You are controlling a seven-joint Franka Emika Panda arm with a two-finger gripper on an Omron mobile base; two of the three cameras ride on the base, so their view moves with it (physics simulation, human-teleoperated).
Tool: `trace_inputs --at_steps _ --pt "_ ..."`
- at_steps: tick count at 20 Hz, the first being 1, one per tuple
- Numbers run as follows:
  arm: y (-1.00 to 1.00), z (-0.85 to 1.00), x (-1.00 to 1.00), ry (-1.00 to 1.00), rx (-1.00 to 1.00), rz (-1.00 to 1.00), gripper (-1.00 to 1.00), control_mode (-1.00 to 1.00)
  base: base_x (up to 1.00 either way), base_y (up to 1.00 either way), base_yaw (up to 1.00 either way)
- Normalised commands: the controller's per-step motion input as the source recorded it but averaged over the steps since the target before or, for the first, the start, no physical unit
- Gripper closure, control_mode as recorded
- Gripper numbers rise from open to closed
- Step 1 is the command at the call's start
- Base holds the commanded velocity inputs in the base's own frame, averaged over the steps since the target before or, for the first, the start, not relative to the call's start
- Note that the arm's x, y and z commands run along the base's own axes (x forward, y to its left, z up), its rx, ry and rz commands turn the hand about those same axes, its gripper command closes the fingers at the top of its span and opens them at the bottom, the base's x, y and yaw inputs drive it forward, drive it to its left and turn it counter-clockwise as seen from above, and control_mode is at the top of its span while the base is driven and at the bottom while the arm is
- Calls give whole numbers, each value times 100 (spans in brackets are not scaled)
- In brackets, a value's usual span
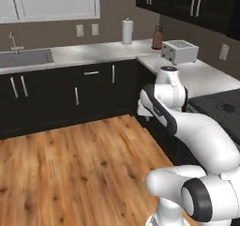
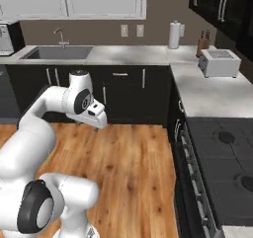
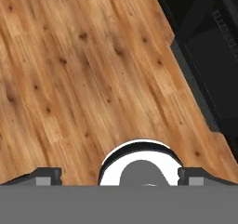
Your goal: Four empty soda cans are scattered around the kitchen. Gather all the cans and cluster them next to the stove for recycling.
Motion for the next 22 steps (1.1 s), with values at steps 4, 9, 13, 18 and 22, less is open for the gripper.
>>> trace_inputs --at_steps 4,9,13,18,22 --pt "0 0 0 0 0 0 -100 100 7 -4 86" --pt "0 0 0 0 0 0 -100 100 34 0 5" --pt "0 0 0 0 0 0 -100 100 53 0 0" --pt "0 0 0 0 0 0 -100 100 73 0 7" --pt "0 0 0 0 0 0 -100 100 63 -1 41"
